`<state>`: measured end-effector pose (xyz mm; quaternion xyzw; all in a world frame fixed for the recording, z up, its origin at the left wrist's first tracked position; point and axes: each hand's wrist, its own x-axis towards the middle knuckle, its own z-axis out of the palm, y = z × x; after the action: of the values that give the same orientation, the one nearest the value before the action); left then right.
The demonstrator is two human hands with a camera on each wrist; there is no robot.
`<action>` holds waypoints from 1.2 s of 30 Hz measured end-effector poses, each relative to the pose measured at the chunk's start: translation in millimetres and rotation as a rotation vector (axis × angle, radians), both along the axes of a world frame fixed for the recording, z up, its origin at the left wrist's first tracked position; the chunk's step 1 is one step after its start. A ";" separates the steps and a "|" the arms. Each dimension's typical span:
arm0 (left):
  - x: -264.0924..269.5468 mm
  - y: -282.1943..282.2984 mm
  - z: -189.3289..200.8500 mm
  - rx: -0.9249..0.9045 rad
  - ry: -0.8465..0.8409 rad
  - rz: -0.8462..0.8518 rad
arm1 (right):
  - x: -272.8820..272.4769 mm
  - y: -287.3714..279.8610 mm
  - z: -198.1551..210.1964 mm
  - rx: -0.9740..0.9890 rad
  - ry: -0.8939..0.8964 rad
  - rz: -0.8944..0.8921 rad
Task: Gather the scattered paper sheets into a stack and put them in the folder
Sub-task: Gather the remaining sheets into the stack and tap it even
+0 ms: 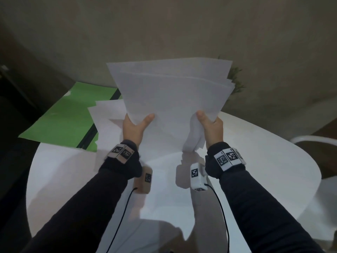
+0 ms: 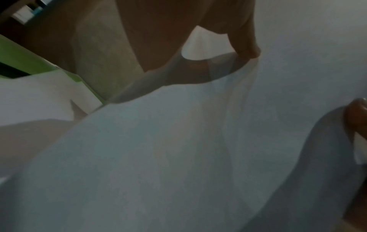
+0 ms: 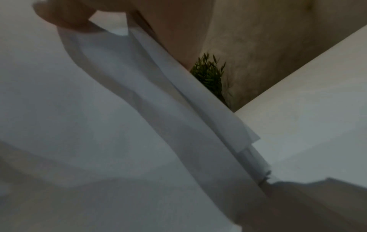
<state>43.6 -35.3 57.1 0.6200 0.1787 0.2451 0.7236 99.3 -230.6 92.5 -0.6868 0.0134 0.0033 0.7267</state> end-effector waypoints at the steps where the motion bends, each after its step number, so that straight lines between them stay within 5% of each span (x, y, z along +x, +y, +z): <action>1: 0.7 -2.4 -0.9 0.015 -0.007 0.020 | -0.7 -0.6 0.0 -0.007 0.008 -0.007; 8: 7.3 4.3 15.5 0.097 -0.046 -0.012 | -2.7 6.0 27.4 0.098 -0.106 -0.122; 17: 8.8 -2.1 14.4 0.148 -0.046 -0.042 | 14.1 29.7 115.8 0.160 -0.192 -0.293; 36: 5.6 -2.8 15.8 0.035 -0.068 -0.089 | 41.2 28.2 106.7 0.098 -0.235 -0.370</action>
<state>49.2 -38.1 72.9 0.6311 0.1220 0.2367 0.7285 140.5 -202.4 199.2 -0.6320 0.0540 -0.2095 0.7441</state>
